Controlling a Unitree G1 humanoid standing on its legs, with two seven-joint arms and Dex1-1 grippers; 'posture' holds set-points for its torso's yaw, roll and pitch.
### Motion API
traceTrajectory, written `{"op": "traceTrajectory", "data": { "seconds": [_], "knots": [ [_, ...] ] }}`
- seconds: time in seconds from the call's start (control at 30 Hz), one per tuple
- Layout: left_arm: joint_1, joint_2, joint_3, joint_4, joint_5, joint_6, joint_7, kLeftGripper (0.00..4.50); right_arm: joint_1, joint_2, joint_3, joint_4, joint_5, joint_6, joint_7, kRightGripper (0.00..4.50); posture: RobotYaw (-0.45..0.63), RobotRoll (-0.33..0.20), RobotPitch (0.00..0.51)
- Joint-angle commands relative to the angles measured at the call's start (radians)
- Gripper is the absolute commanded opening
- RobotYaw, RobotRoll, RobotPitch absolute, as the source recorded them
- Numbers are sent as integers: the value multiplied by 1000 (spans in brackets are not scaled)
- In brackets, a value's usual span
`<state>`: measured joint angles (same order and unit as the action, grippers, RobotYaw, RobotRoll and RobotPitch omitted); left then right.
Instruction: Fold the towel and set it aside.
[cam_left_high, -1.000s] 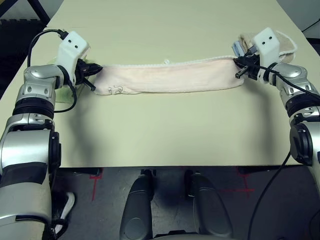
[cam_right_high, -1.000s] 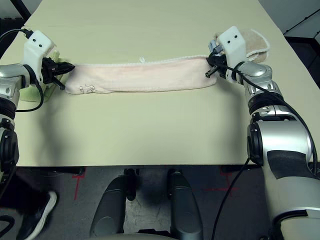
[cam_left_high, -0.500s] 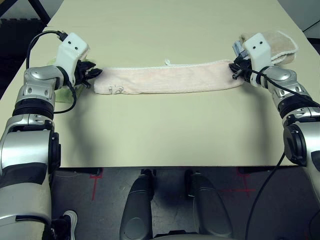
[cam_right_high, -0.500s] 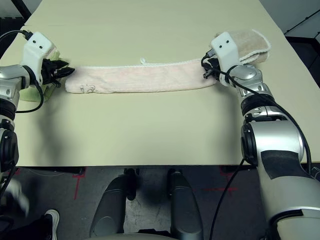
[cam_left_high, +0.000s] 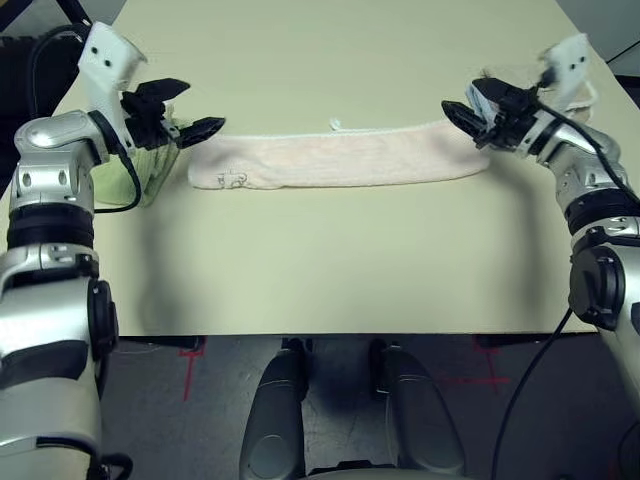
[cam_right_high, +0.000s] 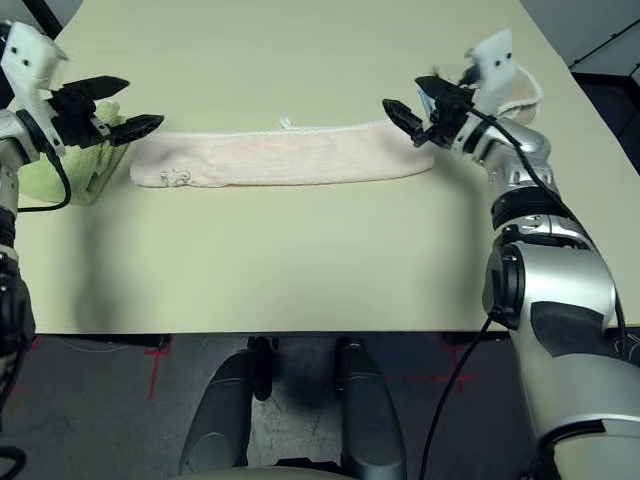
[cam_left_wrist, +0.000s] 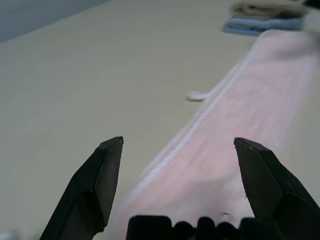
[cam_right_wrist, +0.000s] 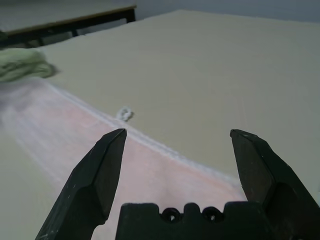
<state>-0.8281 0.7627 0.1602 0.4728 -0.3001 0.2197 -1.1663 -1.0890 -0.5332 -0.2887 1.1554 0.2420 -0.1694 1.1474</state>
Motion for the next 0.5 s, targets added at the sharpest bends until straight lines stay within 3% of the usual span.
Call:
{"op": "traceTrajectory", "data": {
  "seconds": [0.03,0.17,0.5],
  "knots": [
    [100,6,12,-196,-101,143,-25,4500,50,-11,-11,-66,52,65,84,4481,31,0,216],
    [188,21,-2,-297,-123,173,-32,4500,101,-25,-11,-125,84,161,113,4481,22,0,217],
    [289,16,-79,-236,46,-66,37,4500,231,-35,-63,-297,191,591,-73,4481,9,0,204]
  ]
}}
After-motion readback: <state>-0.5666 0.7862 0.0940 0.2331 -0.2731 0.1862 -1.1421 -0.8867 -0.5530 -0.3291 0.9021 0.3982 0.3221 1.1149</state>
